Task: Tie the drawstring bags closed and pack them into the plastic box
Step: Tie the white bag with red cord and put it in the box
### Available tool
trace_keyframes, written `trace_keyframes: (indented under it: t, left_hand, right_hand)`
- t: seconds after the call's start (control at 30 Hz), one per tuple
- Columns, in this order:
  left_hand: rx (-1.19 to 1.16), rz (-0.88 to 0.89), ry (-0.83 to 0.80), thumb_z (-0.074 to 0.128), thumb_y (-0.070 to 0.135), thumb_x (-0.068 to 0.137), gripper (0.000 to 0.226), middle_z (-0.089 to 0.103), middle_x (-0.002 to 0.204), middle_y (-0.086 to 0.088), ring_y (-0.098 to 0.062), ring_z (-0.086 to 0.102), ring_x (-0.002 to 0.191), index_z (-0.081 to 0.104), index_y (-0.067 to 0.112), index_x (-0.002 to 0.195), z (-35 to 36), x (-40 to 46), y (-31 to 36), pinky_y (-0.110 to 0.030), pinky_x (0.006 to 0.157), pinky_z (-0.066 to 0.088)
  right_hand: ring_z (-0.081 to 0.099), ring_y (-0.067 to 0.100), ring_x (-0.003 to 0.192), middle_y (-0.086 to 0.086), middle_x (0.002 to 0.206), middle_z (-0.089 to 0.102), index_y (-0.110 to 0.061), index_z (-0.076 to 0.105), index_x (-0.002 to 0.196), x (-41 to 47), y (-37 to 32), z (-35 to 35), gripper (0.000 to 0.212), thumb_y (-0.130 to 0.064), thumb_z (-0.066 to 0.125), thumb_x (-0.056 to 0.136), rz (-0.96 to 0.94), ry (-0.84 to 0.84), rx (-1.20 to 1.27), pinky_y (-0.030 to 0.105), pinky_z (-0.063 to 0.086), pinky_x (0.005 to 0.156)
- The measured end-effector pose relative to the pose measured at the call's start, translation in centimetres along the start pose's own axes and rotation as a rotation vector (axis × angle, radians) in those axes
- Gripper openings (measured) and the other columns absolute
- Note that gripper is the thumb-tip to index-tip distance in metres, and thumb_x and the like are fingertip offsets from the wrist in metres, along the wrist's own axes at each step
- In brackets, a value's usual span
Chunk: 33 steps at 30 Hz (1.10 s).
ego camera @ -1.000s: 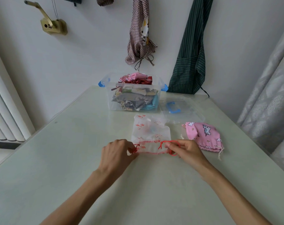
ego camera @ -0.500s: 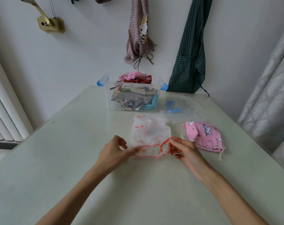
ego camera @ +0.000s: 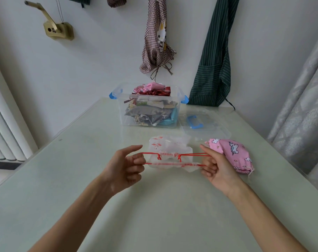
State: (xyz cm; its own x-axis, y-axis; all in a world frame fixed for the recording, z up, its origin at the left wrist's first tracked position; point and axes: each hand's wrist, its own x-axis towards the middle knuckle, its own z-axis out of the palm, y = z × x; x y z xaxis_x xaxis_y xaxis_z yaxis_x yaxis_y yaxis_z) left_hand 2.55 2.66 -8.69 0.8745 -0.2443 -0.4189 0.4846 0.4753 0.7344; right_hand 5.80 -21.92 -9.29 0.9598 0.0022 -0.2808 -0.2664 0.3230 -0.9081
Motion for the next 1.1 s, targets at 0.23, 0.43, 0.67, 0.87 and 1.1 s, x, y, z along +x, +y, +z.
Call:
trace_keyframes:
  t: [0.23, 0.43, 0.67, 0.87, 1.1]
  left_hand:
    - [0.601, 0.072, 0.224, 0.063, 0.027, 0.082, 0.042, 0.031, 0.048, 0.008, -0.008, 0.018, 0.041, 0.048, 0.022, 0.043, -0.1, -0.1, 1.1, -0.02, 0.044, 0.011]
    - [0.753, 0.177, 0.158, 0.063, 0.038, 0.086, 0.029, 0.043, 0.061, 0.009, -0.005, 0.029, 0.048, 0.056, 0.022, 0.063, -1.8, -0.3, 0.2, -0.018, 0.045, 0.017]
    - [0.566, 0.322, 0.328, 0.059, 0.033, 0.09, 0.022, 0.075, 0.087, 0.011, -0.005, 0.068, 0.08, 0.076, 0.019, 0.089, -1.2, -0.5, -1.0, -0.024, 0.06, 0.037]
    - [-0.197, 0.264, 0.394, 0.046, 0.011, 0.097, 0.023, 0.063, 0.051, 0.005, 0.004, 0.05, 0.034, 0.06, 0.012, 0.08, -4.7, -0.6, 1.6, -0.008, 0.027, 0.024]
    - [-0.373, 0.18, 0.282, 0.036, 0.011, 0.099, 0.023, 0.063, 0.052, 0.004, 0.001, 0.056, 0.038, 0.051, 0.012, 0.081, -5.5, 0.0, 2.1, -0.011, 0.029, 0.026]
  right_hand:
    - [0.021, 0.011, 0.042, -0.002, 0.044, 0.024, -0.019, 0.028, 0.043, 0.7, -1.0, -0.5, 0.058, -0.031, 0.069, 0.082, -0.329, -0.058, -0.731, 0.023, 0.022, 0.049]
    - [0.025, 0.009, 0.045, -0.006, 0.047, 0.028, -0.014, 0.067, 0.057, 0.1, -0.7, -0.8, 0.032, -0.04, 0.073, 0.075, -0.252, -0.206, -0.815, 0.018, 0.023, 0.047]
    - [0.051, 0.006, 0.061, -0.006, 0.07, 0.062, -0.018, 0.067, 0.074, 0.1, 0.5, -0.3, 0.012, -0.025, 0.067, 0.083, -0.111, -0.015, -0.231, 0.019, 0.035, 0.054]
    - [0.047, -0.002, 0.035, -0.01, 0.05, 0.059, -0.016, 0.058, 0.077, 0.2, -0.6, -4.8, 0.011, -0.021, 0.061, 0.086, 0.012, 0.169, 0.287, 0.009, 0.031, 0.032]
    - [0.036, 0.003, 0.031, -0.008, 0.048, 0.048, -0.017, 0.054, 0.061, 0.0, -1.6, -5.0, 0.04, -0.022, 0.09, 0.044, 0.114, -0.073, 0.352, 0.014, 0.031, 0.03]
